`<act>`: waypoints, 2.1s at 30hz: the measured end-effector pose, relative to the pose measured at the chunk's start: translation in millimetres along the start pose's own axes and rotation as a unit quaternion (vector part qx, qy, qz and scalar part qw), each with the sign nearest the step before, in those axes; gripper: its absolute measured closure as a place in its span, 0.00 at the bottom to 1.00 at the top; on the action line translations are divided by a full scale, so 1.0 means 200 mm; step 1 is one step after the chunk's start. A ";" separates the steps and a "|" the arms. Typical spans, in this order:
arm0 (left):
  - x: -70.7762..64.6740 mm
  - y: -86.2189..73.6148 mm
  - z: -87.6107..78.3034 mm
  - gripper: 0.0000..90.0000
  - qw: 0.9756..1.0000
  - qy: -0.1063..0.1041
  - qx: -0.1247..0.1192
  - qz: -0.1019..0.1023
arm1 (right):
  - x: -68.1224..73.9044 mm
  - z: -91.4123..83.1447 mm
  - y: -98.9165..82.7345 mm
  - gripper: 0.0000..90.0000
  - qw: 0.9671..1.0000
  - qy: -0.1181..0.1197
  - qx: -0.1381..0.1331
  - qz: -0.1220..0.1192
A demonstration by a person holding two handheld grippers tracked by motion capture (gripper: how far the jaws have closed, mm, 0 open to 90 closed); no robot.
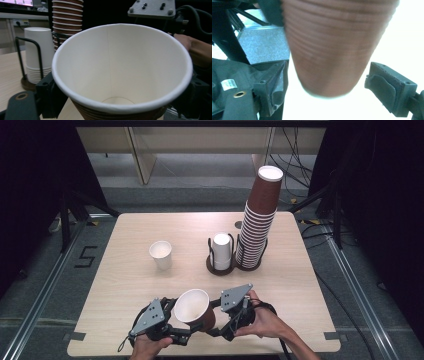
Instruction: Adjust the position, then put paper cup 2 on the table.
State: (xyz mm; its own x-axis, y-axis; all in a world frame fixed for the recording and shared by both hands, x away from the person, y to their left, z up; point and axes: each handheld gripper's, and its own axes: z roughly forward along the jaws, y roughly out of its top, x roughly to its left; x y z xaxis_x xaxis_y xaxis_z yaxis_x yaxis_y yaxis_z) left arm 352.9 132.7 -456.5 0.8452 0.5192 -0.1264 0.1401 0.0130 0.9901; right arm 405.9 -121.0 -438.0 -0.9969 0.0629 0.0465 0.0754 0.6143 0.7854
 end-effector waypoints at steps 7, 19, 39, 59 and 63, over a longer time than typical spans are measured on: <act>0.07 0.01 -0.05 0.16 0.997 0.074 0.016 0.016 | -0.03 -0.08 -0.05 0.21 0.999 -0.034 0.003 0.018; 0.20 -0.01 -0.11 0.16 0.981 0.186 0.044 0.020 | -0.09 -0.16 -0.13 0.21 0.996 -0.078 -0.005 0.037; 0.33 -0.03 -0.18 0.15 0.958 0.281 0.061 0.026 | -0.09 -0.25 -0.24 0.21 0.992 -0.104 -0.013 0.071; 0.41 -0.04 -0.23 0.15 0.946 0.319 0.065 0.012 | -0.10 -0.31 -0.33 0.20 0.985 -0.136 -0.013 0.103; 0.43 -0.03 -0.25 0.15 0.942 0.328 0.069 0.008 | -0.10 -0.31 -0.34 0.20 0.985 -0.138 -0.011 0.104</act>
State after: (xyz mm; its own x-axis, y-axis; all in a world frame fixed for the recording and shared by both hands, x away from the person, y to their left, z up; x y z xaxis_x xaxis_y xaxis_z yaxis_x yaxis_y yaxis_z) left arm 399.6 220.2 -470.2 0.3531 0.9356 -0.0012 0.2335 -0.0869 0.9685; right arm 419.4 -212.9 -453.3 -0.9164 0.3983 0.0401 0.2730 0.5485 0.7903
